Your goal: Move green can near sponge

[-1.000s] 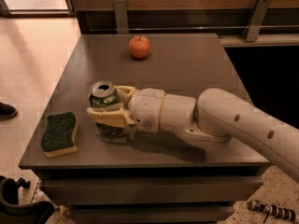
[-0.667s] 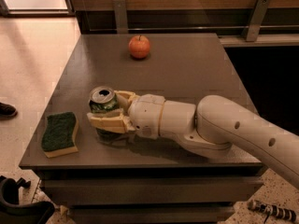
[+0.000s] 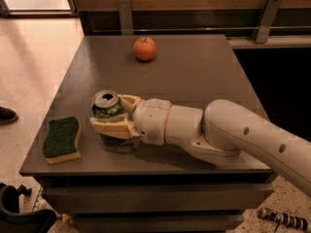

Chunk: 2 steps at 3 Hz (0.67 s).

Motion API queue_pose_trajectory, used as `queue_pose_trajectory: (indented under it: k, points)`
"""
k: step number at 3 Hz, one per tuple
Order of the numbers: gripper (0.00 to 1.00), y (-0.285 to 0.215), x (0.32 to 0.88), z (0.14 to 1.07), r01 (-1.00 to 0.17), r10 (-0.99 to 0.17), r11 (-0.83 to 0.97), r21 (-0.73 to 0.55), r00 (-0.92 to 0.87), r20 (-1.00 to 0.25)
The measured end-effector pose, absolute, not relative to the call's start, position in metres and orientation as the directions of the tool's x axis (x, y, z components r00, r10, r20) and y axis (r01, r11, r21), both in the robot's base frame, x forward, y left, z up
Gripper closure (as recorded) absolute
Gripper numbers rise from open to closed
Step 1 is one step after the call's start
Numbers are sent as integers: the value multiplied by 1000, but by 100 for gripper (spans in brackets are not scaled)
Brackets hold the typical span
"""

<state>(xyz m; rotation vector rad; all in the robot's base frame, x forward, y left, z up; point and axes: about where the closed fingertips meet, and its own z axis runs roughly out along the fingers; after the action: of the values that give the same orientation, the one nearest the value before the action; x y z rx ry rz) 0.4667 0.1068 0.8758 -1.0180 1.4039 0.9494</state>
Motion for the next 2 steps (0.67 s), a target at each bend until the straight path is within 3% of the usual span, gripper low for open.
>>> queue_pose_trajectory:
  k: [2]
  points:
    - [17, 110, 465, 877, -953, -70, 302, 0, -22, -997]
